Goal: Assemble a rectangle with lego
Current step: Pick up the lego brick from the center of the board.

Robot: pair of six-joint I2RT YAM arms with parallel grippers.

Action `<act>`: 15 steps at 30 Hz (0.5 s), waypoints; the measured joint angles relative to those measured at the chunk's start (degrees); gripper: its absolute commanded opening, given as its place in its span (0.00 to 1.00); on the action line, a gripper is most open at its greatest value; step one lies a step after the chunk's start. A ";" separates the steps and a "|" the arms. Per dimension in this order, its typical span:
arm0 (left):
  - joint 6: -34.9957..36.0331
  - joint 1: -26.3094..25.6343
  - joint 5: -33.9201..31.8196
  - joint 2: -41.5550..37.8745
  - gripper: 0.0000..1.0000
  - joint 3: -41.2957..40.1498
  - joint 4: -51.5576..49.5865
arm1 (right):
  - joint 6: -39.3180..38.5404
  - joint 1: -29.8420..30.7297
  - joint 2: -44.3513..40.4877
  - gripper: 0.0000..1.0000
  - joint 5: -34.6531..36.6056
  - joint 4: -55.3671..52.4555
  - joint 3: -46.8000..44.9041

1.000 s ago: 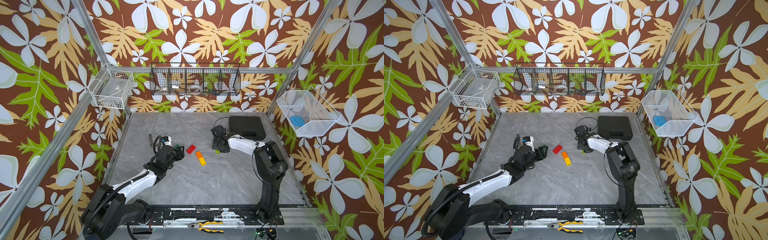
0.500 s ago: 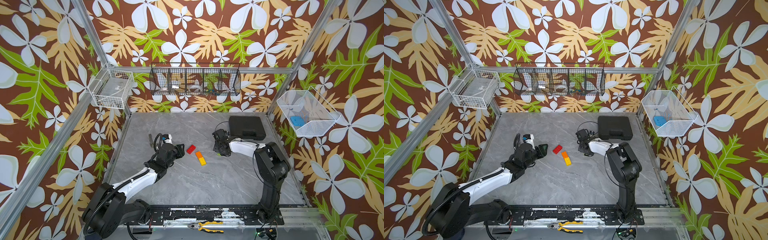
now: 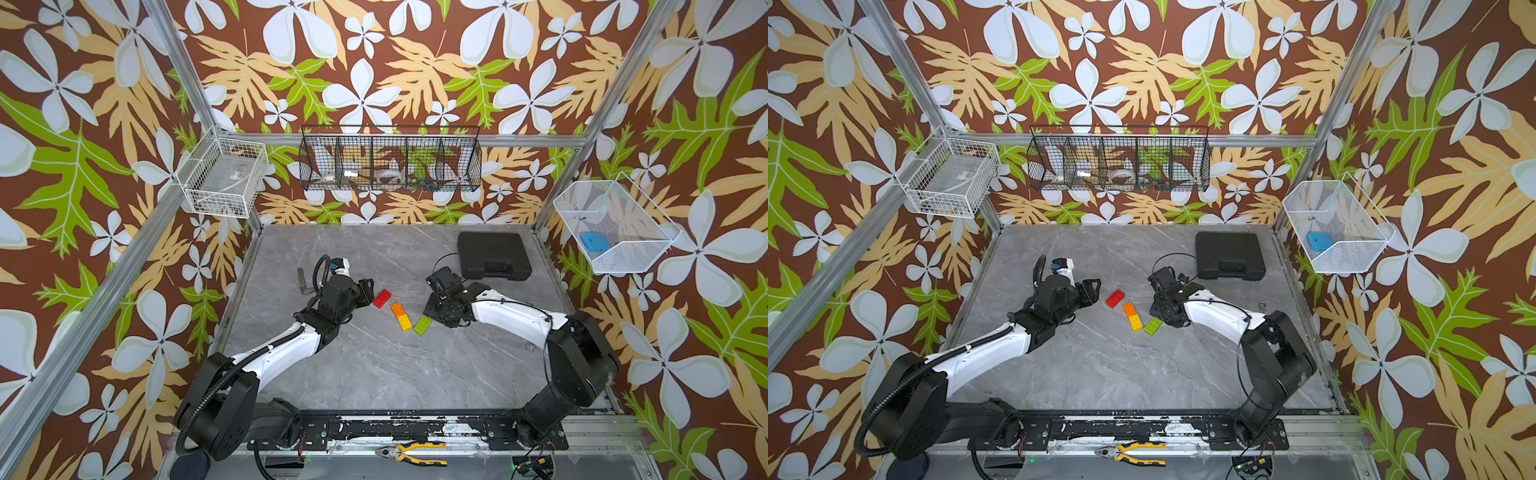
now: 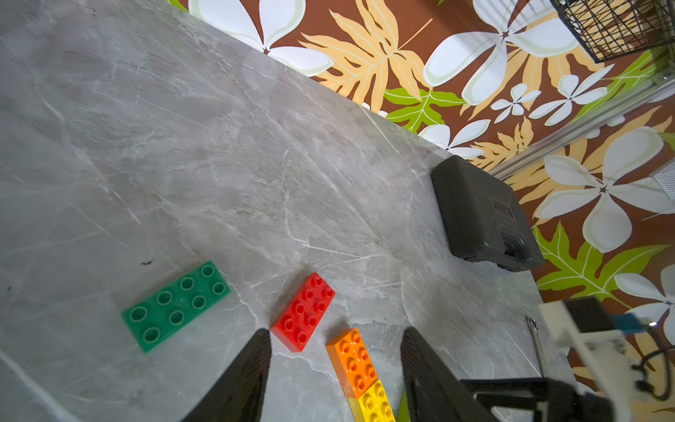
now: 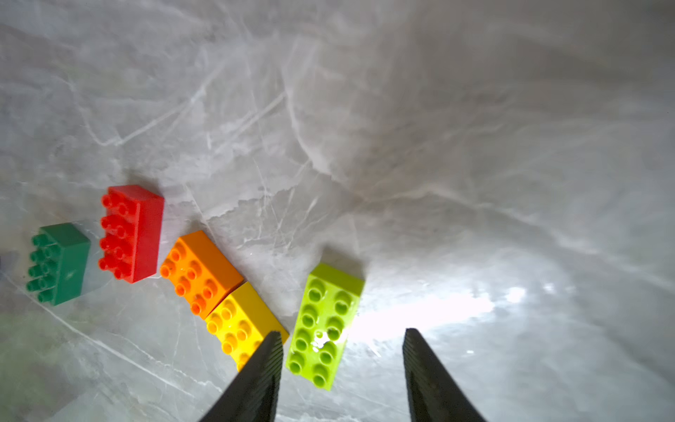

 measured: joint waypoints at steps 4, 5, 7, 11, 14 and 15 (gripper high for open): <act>-1.05 -0.02 1.22 -0.59 0.52 -2.47 0.61 | -12.66 -0.70 4.66 0.30 -0.24 -1.95 8.94; -2.14 -0.22 1.99 -0.66 0.52 -3.85 1.27 | -15.41 -0.48 6.16 0.26 -0.37 -1.57 10.73; -4.55 -1.07 2.89 -0.66 0.51 -6.19 1.75 | -19.06 -0.39 8.94 0.22 -1.01 -1.68 12.74; -7.65 -2.82 3.93 -1.40 0.51 -8.74 2.23 | -23.78 0.15 12.72 0.21 -0.02 -3.30 14.40; -8.59 -2.84 3.30 -1.77 0.51 -9.11 2.56 | -26.08 1.70 14.93 0.21 -1.01 -3.65 15.26; -8.57 -2.84 3.04 -1.66 0.51 -8.94 2.49 | -26.45 2.19 15.63 0.21 -1.44 -3.69 15.43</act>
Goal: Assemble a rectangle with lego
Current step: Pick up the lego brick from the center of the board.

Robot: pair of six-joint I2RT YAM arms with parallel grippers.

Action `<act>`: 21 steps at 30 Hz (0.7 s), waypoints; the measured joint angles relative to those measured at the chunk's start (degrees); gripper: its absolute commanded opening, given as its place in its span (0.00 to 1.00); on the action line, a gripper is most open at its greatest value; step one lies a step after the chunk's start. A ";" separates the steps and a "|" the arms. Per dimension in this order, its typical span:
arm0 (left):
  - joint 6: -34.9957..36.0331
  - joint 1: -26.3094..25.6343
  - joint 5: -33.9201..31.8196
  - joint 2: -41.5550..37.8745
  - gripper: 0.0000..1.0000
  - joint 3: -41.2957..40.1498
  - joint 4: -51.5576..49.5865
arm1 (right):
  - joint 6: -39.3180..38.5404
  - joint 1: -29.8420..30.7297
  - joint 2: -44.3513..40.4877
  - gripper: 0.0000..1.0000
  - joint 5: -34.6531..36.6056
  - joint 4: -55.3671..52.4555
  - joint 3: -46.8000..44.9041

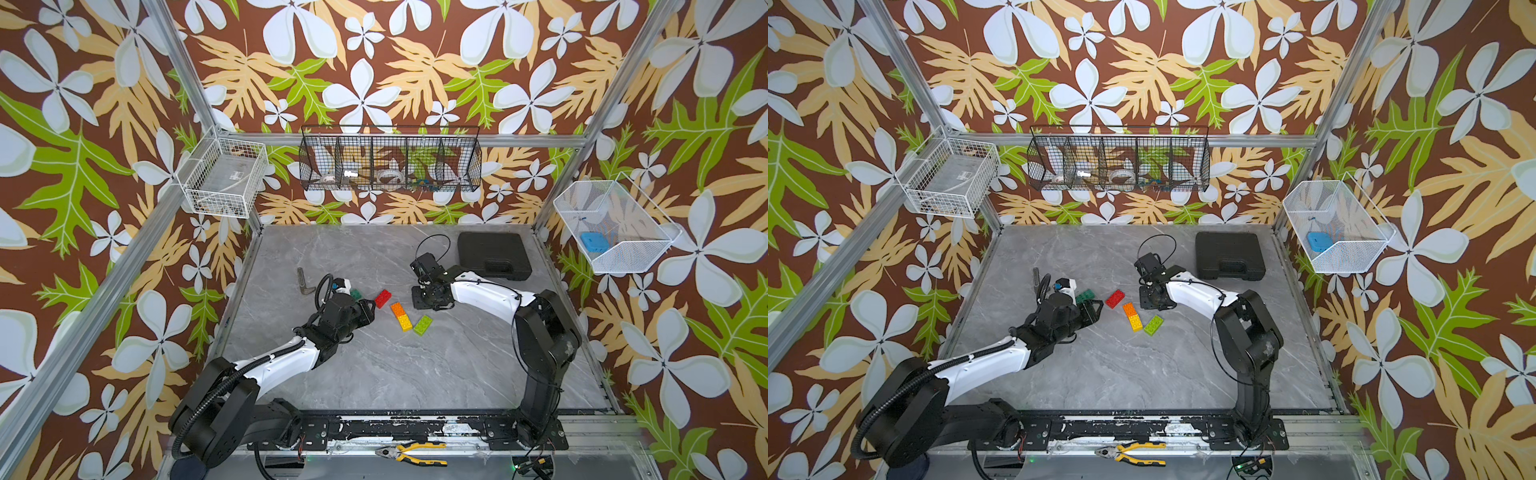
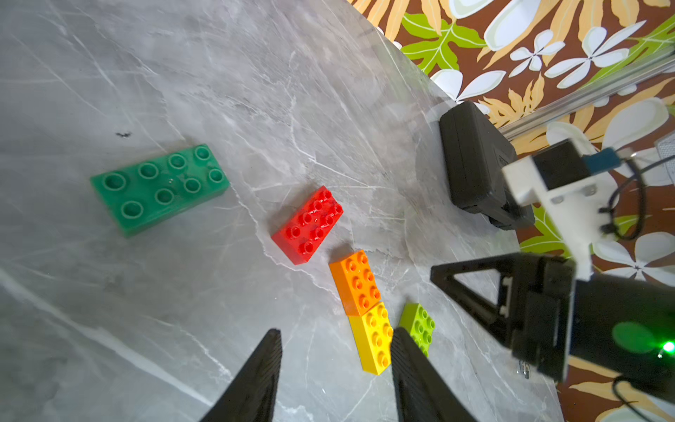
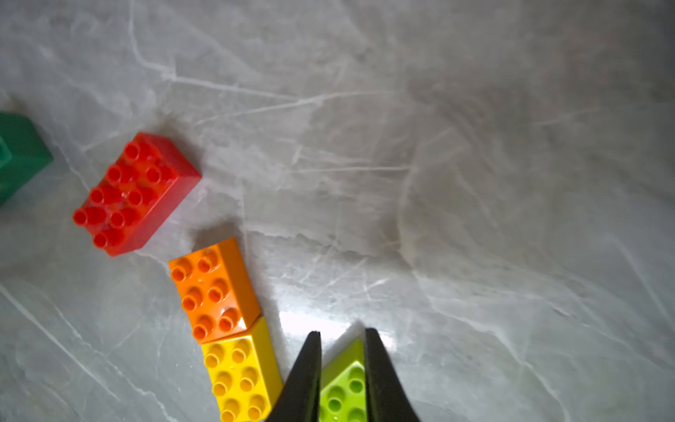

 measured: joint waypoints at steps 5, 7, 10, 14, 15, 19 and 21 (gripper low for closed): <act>0.04 0.00 -0.26 0.57 0.51 0.76 0.04 | -1.20 0.24 2.49 0.21 -1.18 0.44 -0.59; 0.07 0.00 -0.44 0.68 0.51 0.76 0.02 | -1.33 0.33 3.06 0.21 -1.49 0.35 -1.01; 0.28 0.00 -0.68 0.70 0.51 0.76 0.02 | -1.57 1.05 3.61 0.21 -1.97 0.42 -0.72; 0.28 0.00 -0.83 0.70 0.51 0.76 0.00 | -1.77 1.97 4.72 0.21 -3.02 0.79 0.37; 0.28 0.00 -0.85 0.70 0.51 0.76 0.00 | -1.79 2.19 4.96 0.21 -3.06 0.83 0.55; 0.28 0.00 -0.87 0.70 0.51 0.76 0.02 | -1.81 2.27 5.27 0.21 -3.48 0.81 0.74; 0.28 0.00 -0.87 0.79 0.51 0.76 0.02 | -2.01 2.23 5.55 0.21 -3.50 0.85 1.16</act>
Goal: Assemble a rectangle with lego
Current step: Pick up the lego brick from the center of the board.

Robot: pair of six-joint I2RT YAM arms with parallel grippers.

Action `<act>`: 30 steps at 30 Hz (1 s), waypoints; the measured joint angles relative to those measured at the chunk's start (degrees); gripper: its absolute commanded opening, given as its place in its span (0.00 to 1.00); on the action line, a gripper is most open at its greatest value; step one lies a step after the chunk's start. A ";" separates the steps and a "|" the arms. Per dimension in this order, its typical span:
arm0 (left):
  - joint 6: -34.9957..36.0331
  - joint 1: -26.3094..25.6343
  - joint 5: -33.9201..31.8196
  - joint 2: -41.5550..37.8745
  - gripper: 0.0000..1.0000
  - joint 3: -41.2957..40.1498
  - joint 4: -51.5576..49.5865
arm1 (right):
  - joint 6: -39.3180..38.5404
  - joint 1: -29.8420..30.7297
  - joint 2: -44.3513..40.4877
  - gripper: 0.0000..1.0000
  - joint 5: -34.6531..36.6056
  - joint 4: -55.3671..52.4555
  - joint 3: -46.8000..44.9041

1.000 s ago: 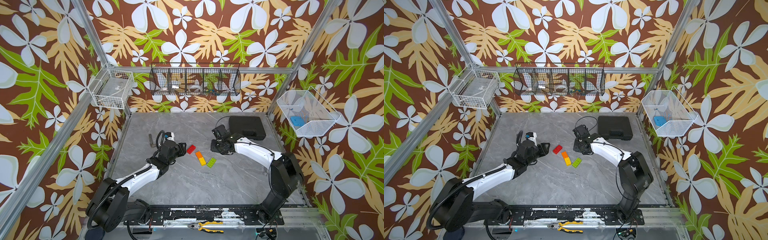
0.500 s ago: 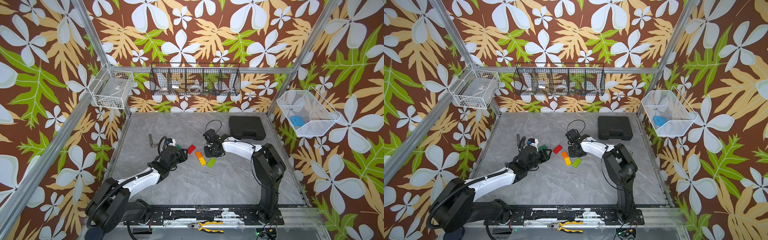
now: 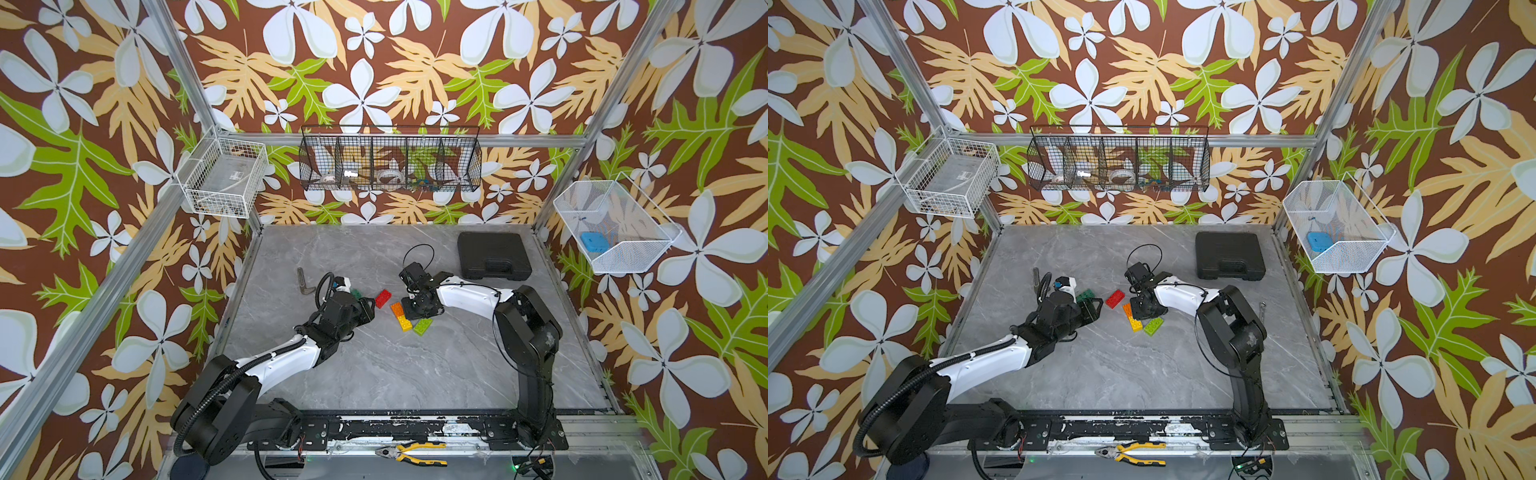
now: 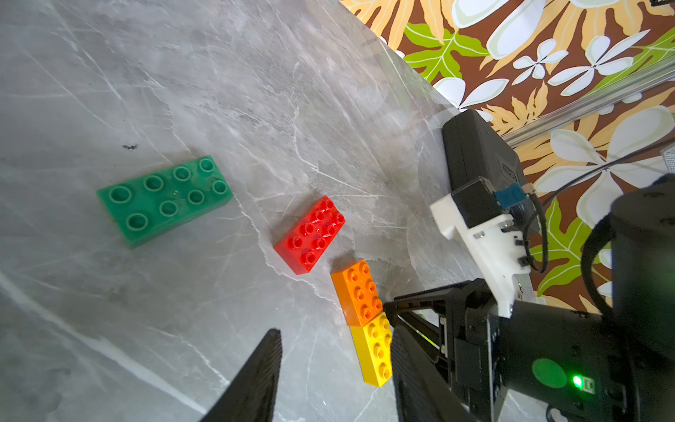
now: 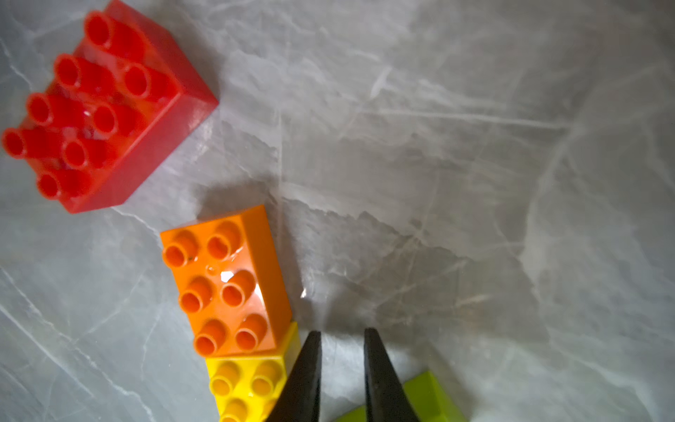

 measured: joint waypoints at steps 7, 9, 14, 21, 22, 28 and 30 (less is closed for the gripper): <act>0.00 0.00 -0.02 0.07 0.51 -0.02 0.00 | -0.39 0.00 0.70 0.21 -1.03 -0.02 0.66; 0.00 0.00 -0.04 0.07 0.51 -0.02 0.00 | -0.39 0.00 0.81 0.21 -1.20 -0.02 0.66; 0.00 0.00 -0.17 0.07 0.51 -0.04 0.00 | -0.39 0.00 0.92 0.21 -1.25 0.00 0.76; 0.39 0.00 -0.20 0.09 0.51 -0.17 0.02 | -0.44 -0.04 0.96 0.22 -1.16 -0.17 1.36; 0.42 0.00 -0.20 0.09 0.51 -0.17 0.00 | -0.66 -0.26 0.55 0.22 -1.07 -0.46 1.27; 1.99 -0.02 -0.66 -0.44 0.54 0.83 -0.74 | -1.68 -3.17 -8.31 0.30 2.32 -1.40 -0.55; 3.39 -0.59 -1.53 -1.16 0.56 2.12 -1.95 | -3.06 -3.41 -10.86 0.30 3.30 -1.79 -2.67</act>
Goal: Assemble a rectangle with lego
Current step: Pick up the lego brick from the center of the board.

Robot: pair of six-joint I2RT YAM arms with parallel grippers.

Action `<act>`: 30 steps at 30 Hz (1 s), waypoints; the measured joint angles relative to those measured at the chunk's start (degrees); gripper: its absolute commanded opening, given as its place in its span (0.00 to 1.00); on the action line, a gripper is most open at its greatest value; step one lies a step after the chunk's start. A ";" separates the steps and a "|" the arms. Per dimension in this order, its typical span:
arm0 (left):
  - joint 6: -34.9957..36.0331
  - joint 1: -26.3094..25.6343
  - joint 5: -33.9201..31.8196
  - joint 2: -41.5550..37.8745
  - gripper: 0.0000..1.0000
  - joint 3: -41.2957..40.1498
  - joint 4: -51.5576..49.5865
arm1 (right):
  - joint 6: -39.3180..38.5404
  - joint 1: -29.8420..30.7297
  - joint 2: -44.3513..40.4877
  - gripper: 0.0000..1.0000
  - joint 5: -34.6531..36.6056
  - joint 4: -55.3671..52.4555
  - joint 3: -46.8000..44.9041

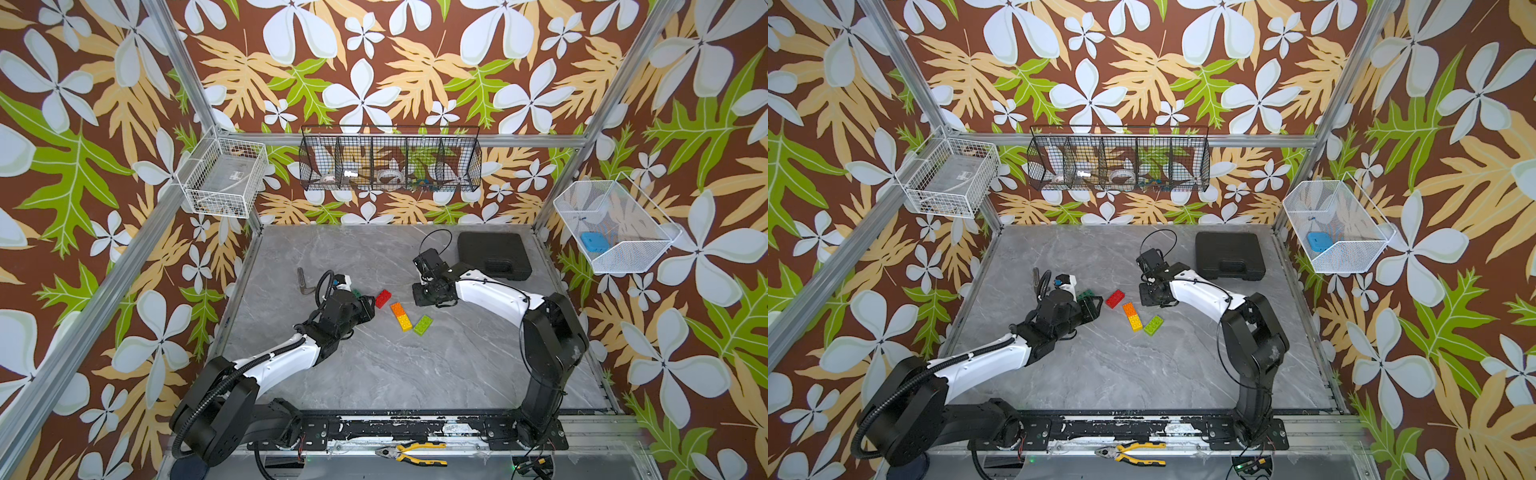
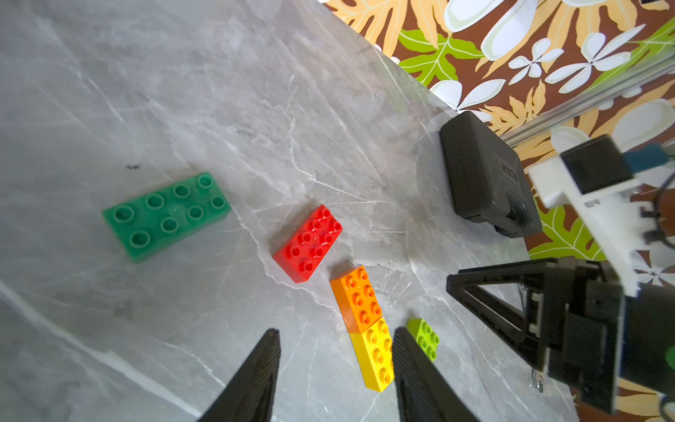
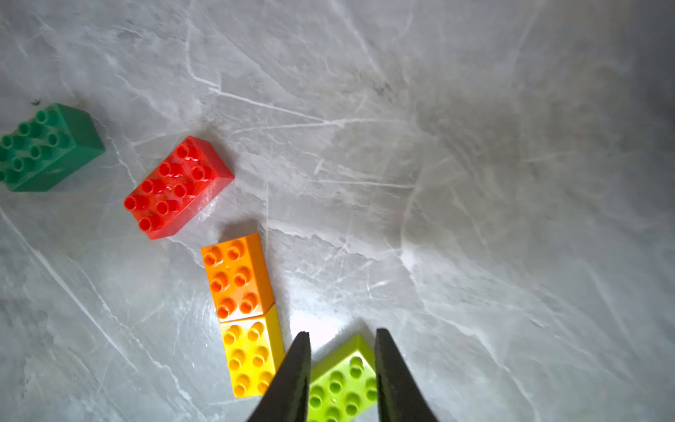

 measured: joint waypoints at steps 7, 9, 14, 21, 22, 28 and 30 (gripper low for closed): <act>11.76 -12.66 -2.34 7.54 0.59 16.63 -7.74 | 2.80 -9.01 -11.74 0.30 0.09 -0.66 -17.53; 13.97 -15.54 -0.50 12.59 0.60 21.42 -10.45 | 4.92 -10.40 -13.66 0.30 -1.31 1.81 -20.74; 19.15 -18.38 2.91 24.90 0.62 33.16 -20.92 | 10.34 -14.56 -18.08 0.30 -3.08 8.24 -27.69; 23.82 -19.52 6.12 33.83 0.62 43.12 -29.57 | 12.92 -19.56 -22.03 0.29 -5.64 11.85 -32.48; 24.57 -19.71 6.12 34.97 0.62 43.87 -30.64 | 12.94 -19.76 -22.14 0.29 -5.86 12.11 -32.63; 25.83 -19.87 4.79 38.62 0.63 45.55 -36.83 | 12.94 -20.09 -21.53 0.29 -6.51 14.16 -33.51; 25.83 -19.87 4.09 39.12 0.63 46.03 -37.62 | 13.00 -20.09 -20.96 0.29 -7.43 14.49 -33.59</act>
